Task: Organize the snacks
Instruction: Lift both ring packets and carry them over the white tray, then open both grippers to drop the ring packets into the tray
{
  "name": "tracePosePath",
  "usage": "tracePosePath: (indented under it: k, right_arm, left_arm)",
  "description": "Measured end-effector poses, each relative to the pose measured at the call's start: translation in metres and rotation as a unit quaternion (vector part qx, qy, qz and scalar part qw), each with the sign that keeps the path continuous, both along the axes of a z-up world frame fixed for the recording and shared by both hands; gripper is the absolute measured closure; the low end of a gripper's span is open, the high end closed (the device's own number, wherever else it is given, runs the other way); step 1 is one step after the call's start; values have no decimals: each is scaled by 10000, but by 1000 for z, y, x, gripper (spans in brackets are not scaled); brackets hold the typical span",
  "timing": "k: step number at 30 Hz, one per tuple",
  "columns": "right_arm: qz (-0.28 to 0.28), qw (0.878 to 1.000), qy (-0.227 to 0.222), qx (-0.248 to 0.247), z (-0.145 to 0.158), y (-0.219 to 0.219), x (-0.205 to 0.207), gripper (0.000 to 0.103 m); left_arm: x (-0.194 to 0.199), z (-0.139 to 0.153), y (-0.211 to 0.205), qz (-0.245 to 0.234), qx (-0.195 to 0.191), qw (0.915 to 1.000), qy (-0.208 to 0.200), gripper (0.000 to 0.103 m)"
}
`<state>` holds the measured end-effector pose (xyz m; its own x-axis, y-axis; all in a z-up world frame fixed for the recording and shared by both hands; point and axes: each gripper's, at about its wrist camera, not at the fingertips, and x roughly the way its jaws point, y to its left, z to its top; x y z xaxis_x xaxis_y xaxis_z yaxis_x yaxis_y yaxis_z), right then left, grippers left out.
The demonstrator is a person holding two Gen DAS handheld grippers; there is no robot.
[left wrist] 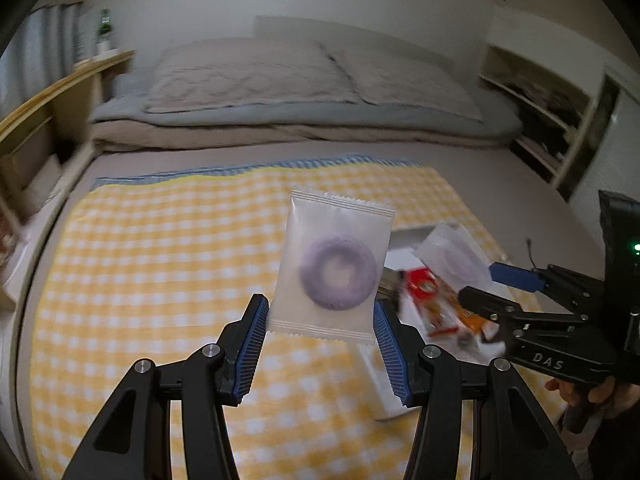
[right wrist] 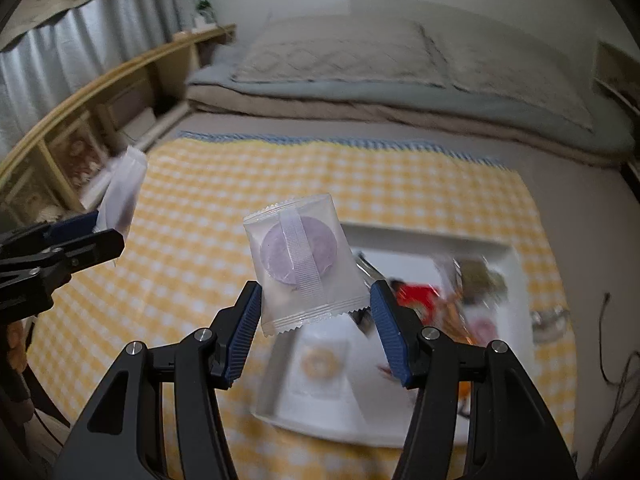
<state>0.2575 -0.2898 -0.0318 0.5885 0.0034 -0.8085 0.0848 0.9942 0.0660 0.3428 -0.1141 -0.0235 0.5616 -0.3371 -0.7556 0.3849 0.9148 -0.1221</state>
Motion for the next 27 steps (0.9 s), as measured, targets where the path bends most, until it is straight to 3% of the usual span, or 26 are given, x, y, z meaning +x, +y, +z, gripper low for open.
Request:
tracePosePath:
  k: [9,17,19,20,21,22,27]
  right_arm:
    - [-208,9988,437,122,-29,-26,-27,45]
    - [-142,9938,1085,181,-73,-32,-31,45]
    - [-103,9918,1263,189,-84,-33,-29,45]
    - [-95,9914,1296,175,-86,-33,-28,45]
    - [-75,9909,1333,162,-89,-33,-28,45]
    - [-54,9906,1357,178,-91,-34,-27,45]
    - [-177,9873,1522,419,-103,-45,-25,36]
  left_arm:
    - [24,-32,-53,-501,-103,9959,751,51]
    - [74,-70,-91,-422,168,9897,1360,50]
    - [90,-81,-95,-314,197,9887,1453,47]
    - [92,-85,-99,-276,179,9883,1491,38]
    - [99,-90,-99,-210,169,9874,1562,20]
    - [102,-92,-99,-160,170,9870,1591,12]
    - [113,-103,-97,-43,162,9856,1681,9]
